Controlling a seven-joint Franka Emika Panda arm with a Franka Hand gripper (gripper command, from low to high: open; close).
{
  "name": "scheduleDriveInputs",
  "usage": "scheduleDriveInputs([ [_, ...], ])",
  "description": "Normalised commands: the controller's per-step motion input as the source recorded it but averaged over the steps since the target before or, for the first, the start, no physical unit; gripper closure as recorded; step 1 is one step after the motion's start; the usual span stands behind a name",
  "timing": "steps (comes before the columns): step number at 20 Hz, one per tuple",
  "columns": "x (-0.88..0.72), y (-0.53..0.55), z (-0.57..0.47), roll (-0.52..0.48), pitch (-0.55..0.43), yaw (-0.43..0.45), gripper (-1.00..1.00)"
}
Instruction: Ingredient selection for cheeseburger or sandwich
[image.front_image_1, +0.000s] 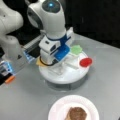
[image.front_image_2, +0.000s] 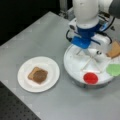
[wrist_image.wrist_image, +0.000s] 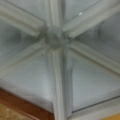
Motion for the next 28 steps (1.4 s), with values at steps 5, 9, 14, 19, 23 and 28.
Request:
scheduleDriveInputs([
  [5, -0.19, 0.06, -0.16, -0.024, -0.239, 0.127, -1.00],
  [9, -0.10, 0.13, -0.26, -0.038, -0.274, 0.097, -1.00],
  [14, -0.08, 0.15, -0.23, -0.007, -0.225, 0.089, -1.00],
  [19, -0.11, 0.09, -0.11, -0.011, -0.171, 0.053, -1.00],
  [23, -0.12, 0.06, -0.12, -0.015, -0.160, 0.039, -1.00],
  [28, -0.14, 0.05, -0.16, -0.017, -0.169, 0.048, -1.00],
])
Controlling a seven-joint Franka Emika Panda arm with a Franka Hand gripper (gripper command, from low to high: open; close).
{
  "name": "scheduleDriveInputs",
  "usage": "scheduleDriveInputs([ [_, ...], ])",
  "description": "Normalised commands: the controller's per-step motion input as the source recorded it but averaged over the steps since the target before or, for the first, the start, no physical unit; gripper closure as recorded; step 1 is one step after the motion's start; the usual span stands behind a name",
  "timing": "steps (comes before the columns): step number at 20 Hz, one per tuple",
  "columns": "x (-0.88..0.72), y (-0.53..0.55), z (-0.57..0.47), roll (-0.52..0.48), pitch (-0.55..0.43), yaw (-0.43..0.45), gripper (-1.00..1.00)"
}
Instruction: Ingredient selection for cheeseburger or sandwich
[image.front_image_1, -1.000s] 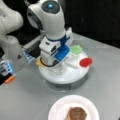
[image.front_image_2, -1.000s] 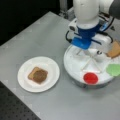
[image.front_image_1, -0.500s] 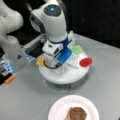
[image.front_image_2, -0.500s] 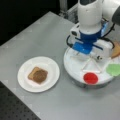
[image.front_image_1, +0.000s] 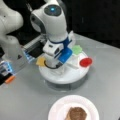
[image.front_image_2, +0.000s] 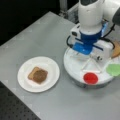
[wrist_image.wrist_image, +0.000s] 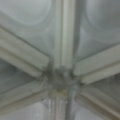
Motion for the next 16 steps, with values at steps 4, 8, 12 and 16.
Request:
scheduleDriveInputs([
  [4, -0.17, 0.07, -0.15, -0.013, -0.172, 0.053, -1.00],
  [8, -0.17, 0.08, -0.13, -0.020, -0.186, 0.054, -1.00],
  [12, -0.17, 0.09, -0.12, -0.022, -0.187, 0.060, -1.00],
  [16, -0.17, 0.10, -0.14, -0.024, -0.187, 0.063, -1.00],
])
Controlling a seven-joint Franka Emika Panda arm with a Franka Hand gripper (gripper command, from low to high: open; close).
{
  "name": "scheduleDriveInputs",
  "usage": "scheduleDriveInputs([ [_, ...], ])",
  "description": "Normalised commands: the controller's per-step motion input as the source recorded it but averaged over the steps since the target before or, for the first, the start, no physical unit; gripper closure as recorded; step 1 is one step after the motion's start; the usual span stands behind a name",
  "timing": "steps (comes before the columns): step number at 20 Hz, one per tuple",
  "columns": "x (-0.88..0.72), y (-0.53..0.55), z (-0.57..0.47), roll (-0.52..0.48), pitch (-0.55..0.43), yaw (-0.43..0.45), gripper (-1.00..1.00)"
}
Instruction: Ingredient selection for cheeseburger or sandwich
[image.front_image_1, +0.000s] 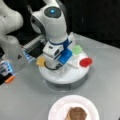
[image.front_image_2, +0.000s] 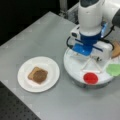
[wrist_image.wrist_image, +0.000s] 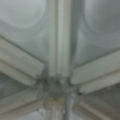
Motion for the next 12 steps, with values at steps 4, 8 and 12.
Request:
scheduleDriveInputs([
  [4, -0.16, 0.11, -0.17, -0.030, -0.198, 0.060, -1.00],
  [8, -0.17, 0.12, -0.18, -0.044, -0.203, 0.052, -1.00],
  [12, -0.18, 0.10, -0.17, -0.049, -0.197, 0.049, -1.00],
])
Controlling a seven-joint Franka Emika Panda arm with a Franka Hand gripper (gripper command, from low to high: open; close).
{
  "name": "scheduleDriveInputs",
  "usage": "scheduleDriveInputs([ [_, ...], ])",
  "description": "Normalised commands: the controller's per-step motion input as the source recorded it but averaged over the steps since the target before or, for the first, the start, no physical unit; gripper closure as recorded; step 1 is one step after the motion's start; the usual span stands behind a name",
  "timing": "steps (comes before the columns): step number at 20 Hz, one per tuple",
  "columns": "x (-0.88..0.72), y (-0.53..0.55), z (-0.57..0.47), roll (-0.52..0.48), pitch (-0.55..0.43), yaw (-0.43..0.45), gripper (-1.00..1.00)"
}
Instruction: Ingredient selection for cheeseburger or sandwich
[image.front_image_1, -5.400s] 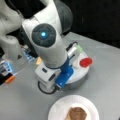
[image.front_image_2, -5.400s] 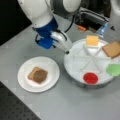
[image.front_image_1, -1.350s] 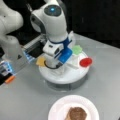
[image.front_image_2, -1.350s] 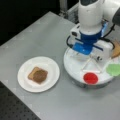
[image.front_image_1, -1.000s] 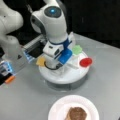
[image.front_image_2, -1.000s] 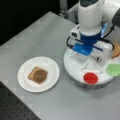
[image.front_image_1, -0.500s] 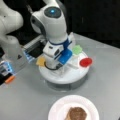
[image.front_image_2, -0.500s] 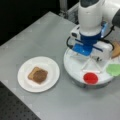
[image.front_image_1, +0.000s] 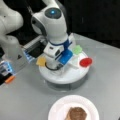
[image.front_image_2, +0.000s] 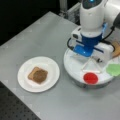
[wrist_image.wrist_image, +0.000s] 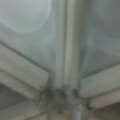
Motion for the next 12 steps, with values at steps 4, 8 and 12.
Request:
scheduleDriveInputs([
  [4, -0.18, 0.08, -0.15, -0.053, -0.183, 0.041, -1.00],
  [8, -0.17, 0.09, -0.16, -0.108, -0.185, 0.043, -1.00],
  [12, -0.19, 0.08, -0.20, -0.137, -0.184, 0.060, -1.00],
])
